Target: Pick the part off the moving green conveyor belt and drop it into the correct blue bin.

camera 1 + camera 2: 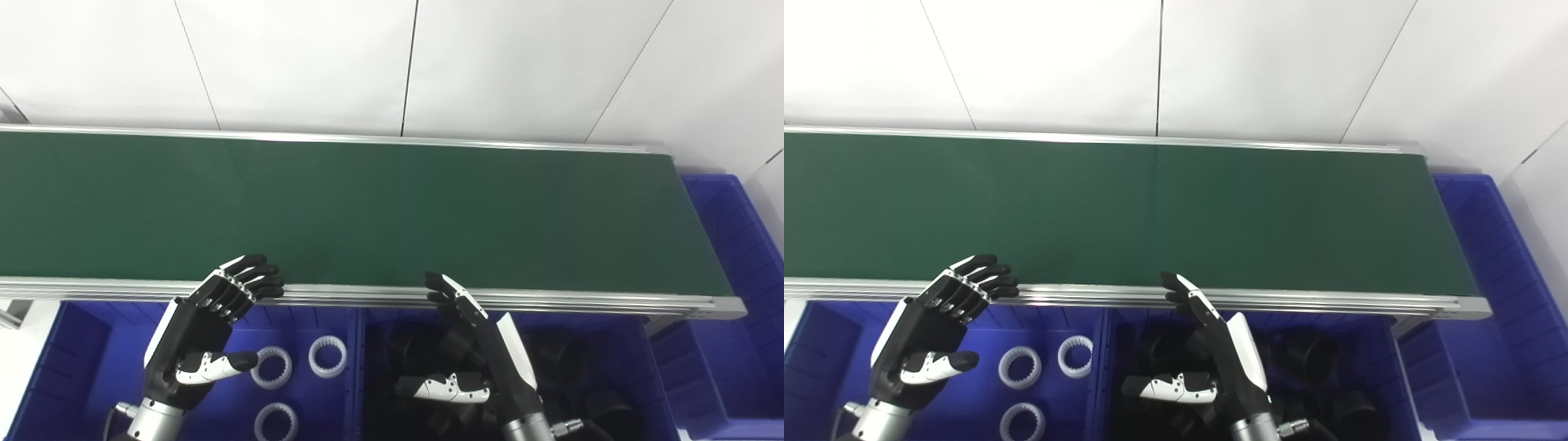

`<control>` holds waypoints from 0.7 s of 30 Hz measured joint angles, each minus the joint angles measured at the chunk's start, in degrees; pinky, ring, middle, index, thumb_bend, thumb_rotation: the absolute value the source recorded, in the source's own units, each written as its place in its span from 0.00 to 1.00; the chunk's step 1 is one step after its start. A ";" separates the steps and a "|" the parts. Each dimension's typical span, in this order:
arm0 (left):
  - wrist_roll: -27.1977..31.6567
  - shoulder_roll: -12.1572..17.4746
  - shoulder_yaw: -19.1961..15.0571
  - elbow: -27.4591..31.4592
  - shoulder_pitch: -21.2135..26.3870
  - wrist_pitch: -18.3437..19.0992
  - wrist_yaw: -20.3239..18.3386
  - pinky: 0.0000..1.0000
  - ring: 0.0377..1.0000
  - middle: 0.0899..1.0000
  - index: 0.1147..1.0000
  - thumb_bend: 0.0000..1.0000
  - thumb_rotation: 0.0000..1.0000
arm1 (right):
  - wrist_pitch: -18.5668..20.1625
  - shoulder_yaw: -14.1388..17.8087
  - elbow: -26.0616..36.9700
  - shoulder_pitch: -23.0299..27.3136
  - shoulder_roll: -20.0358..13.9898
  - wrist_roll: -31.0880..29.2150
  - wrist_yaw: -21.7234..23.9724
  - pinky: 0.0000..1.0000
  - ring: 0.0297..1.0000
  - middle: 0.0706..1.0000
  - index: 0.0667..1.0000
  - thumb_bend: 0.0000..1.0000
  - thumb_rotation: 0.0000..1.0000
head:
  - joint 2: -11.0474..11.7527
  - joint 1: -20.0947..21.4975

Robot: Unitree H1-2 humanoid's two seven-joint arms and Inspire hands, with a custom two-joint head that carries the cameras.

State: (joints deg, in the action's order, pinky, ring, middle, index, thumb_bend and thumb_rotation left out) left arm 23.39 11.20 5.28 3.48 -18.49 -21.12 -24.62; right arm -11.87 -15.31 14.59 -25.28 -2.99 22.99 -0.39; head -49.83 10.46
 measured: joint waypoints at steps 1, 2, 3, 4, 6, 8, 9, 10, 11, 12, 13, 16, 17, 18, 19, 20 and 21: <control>-1.01 -0.12 -0.10 0.04 -0.09 -0.17 0.16 0.70 0.74 0.75 0.75 0.94 0.26 | 0.06 0.00 0.06 -0.01 -0.02 -0.04 0.00 0.78 0.81 0.84 0.87 0.95 0.39 | 0.00 0.00; -2.32 -0.34 -0.28 0.23 -0.22 -0.48 0.38 0.70 0.74 0.76 0.75 0.94 0.25 | 0.23 0.00 0.18 -0.02 -0.07 -0.05 0.03 0.78 0.82 0.84 0.87 0.95 0.39 | -0.17 -0.35; -3.34 -0.55 -0.39 0.54 -0.36 -0.67 0.77 0.70 0.74 0.76 0.75 0.94 0.25 | 0.41 0.01 0.31 -0.04 -0.12 -0.06 0.06 0.78 0.82 0.84 0.87 0.95 0.39 | -0.26 -0.53; -4.45 -0.81 -0.49 0.88 -0.54 -1.09 1.27 0.71 0.75 0.76 0.75 0.93 0.25 | 0.53 0.00 0.44 -0.04 -0.17 -0.13 0.13 0.78 0.82 0.84 0.87 0.95 0.39 | -0.35 -0.61; -5.54 -1.20 -0.71 1.07 -0.76 -2.04 1.57 0.72 0.76 0.77 0.76 0.92 0.22 | 0.65 0.02 0.71 -0.01 -0.26 -0.55 0.53 0.78 0.81 0.85 0.87 0.94 0.38 | -1.31 -2.01; -6.72 -1.73 -0.86 1.25 -0.85 -2.08 2.21 0.72 0.77 0.78 0.76 0.92 0.20 | 1.05 0.03 1.31 0.00 -0.45 -1.01 1.24 0.78 0.82 0.85 0.87 0.93 0.37 | -1.41 -2.20; -7.21 -2.00 -0.86 1.35 -0.89 -2.08 2.51 0.73 0.77 0.78 0.76 0.92 0.20 | 1.43 0.05 1.60 0.05 -0.57 -1.06 1.55 0.78 0.82 0.85 0.88 0.93 0.38 | -2.10 -2.81; -7.62 -2.19 -0.83 1.50 -0.91 -2.07 2.64 0.74 0.78 0.79 0.77 0.92 0.20 | 1.73 0.10 1.72 0.13 -0.68 -1.16 1.75 0.77 0.81 0.85 0.88 0.93 0.37 | -2.11 -2.81; -8.36 -2.34 -0.82 1.74 -0.92 -2.07 2.81 0.74 0.78 0.79 0.77 0.92 0.20 | 2.02 0.14 1.74 0.28 -0.83 -1.33 2.03 0.77 0.81 0.85 0.88 0.93 0.37 | -3.07 -3.94; -9.05 -2.42 -0.76 2.07 -0.91 -2.04 3.17 0.75 0.79 0.79 0.77 0.92 0.19 | 2.40 0.19 1.79 0.40 -1.00 -1.63 2.16 0.78 0.82 0.86 0.88 0.93 0.38 | -3.08 -3.95; -9.87 -2.46 -0.71 2.58 -0.92 -2.01 3.59 0.75 0.79 0.80 0.78 0.92 0.20 | 2.85 0.29 1.95 0.49 -1.11 -2.02 2.37 0.77 0.82 0.86 0.88 0.94 0.38 | -3.95 -5.35; -12.70 -2.51 -0.51 4.04 -0.83 -1.82 4.51 0.76 0.81 0.81 0.80 0.93 0.21 | 3.51 0.71 2.65 0.62 -1.43 -2.24 2.72 0.77 0.82 0.86 0.88 0.95 0.39 | -4.22 -5.89; -13.77 -2.52 -0.38 4.38 -0.84 -1.72 4.81 0.76 0.80 0.81 0.80 0.93 0.21 | 3.68 0.82 2.98 0.69 -1.52 -2.25 2.87 0.77 0.82 0.86 0.88 0.96 0.39 | -4.39 -6.15; -14.75 -2.54 -0.27 4.69 -0.86 -1.65 5.03 0.76 0.80 0.81 0.80 0.93 0.21 | 3.77 0.93 3.38 0.72 -1.58 -2.25 3.09 0.77 0.81 0.85 0.88 0.96 0.39 | -4.39 -6.15; -15.69 -2.55 -0.11 5.03 -0.85 -1.63 5.23 0.74 0.80 0.81 0.81 0.93 0.20 | 3.77 0.97 3.58 0.77 -1.64 -2.38 3.16 0.78 0.82 0.86 0.88 0.97 0.37 | -4.39 -6.15; -16.24 -2.56 0.00 5.26 -0.84 -1.64 5.33 0.74 0.79 0.81 0.81 0.93 0.19 | 3.77 0.98 3.61 0.88 -1.69 -2.64 3.26 0.78 0.82 0.86 0.88 0.98 0.37 | -4.48 -6.15; -16.99 -2.59 0.09 5.39 -0.82 -1.65 5.47 0.73 0.79 0.81 0.81 0.94 0.19 | 3.76 1.00 3.60 0.97 -1.76 -3.01 3.44 0.78 0.83 0.86 0.88 0.99 0.35 | -4.48 -6.15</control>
State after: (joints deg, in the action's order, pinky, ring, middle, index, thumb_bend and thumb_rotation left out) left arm 6.40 8.61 5.37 8.86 -19.31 -22.77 -19.14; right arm -8.11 -14.32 18.20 -24.31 -4.75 19.98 3.04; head -54.32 4.31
